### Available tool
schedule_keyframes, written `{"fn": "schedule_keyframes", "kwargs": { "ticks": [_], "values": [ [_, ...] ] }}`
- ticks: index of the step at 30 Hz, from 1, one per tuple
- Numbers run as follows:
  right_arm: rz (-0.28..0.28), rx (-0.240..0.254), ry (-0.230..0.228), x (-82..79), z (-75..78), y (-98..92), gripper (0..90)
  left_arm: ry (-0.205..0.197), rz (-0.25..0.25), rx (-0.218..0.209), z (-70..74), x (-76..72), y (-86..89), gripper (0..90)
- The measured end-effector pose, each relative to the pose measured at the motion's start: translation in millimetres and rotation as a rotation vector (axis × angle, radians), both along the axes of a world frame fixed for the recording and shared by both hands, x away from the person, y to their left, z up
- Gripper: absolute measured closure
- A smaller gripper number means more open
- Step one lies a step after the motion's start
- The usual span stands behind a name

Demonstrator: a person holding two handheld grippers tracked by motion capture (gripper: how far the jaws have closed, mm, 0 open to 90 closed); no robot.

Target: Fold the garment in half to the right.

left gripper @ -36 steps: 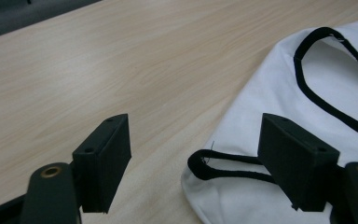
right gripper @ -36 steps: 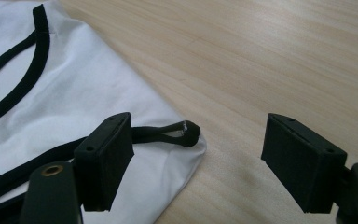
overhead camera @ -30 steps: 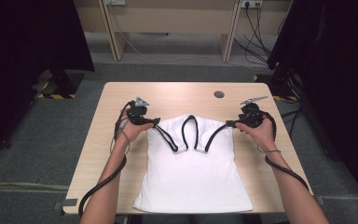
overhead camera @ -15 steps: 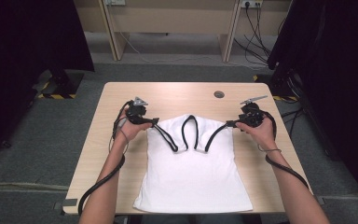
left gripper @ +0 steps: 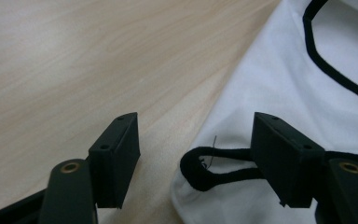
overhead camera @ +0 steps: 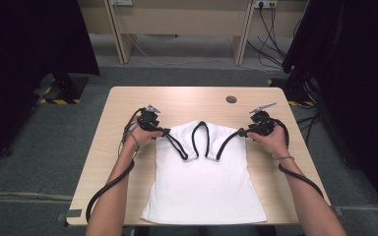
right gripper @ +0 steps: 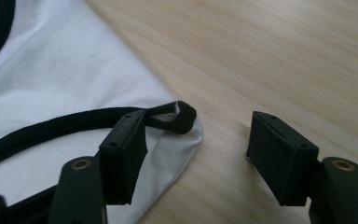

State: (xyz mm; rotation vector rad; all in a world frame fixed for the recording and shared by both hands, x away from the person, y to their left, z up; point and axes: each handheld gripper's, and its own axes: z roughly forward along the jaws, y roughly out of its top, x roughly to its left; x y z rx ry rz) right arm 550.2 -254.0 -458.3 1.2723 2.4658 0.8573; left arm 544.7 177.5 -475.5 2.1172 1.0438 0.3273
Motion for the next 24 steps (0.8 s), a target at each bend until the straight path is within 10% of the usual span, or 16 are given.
{"fn": "schedule_keyframes", "kwargs": {
  "ticks": [2, 3, 4, 6, 7, 24],
  "values": [
    [0.026, -0.009, -0.022, -2.6, -0.2, 1.4, 47.2, 0.000, 0.000, 0.000, 0.0, 0.0, 0.0, 46.1],
    [0.026, -0.009, -0.022, -2.6, -0.2, 1.4, 64.3, -0.001, -0.032, -0.022, -0.5, -3.1, -1.3, 46.1],
    [0.026, -0.009, -0.022, -2.6, -0.2, 1.4, 64.3, -0.001, -0.032, -0.022, -0.5, -3.1, -1.3, 64.1],
    [0.043, 0.002, -0.025, -5.0, -1.0, 4.4, 79.9, 0.011, -0.045, -0.035, -0.1, -3.7, -4.1, 64.1],
    [0.043, 0.002, -0.025, -5.0, -1.0, 4.4, 79.9, 0.011, -0.045, -0.035, -0.1, -3.7, -4.1, 77.7],
    [-0.025, 0.250, 0.017, 5.7, 30.0, -11.0, 85.1, -0.065, -0.022, -0.189, 36.3, 2.7, 7.7, 82.7]
  ]
}}
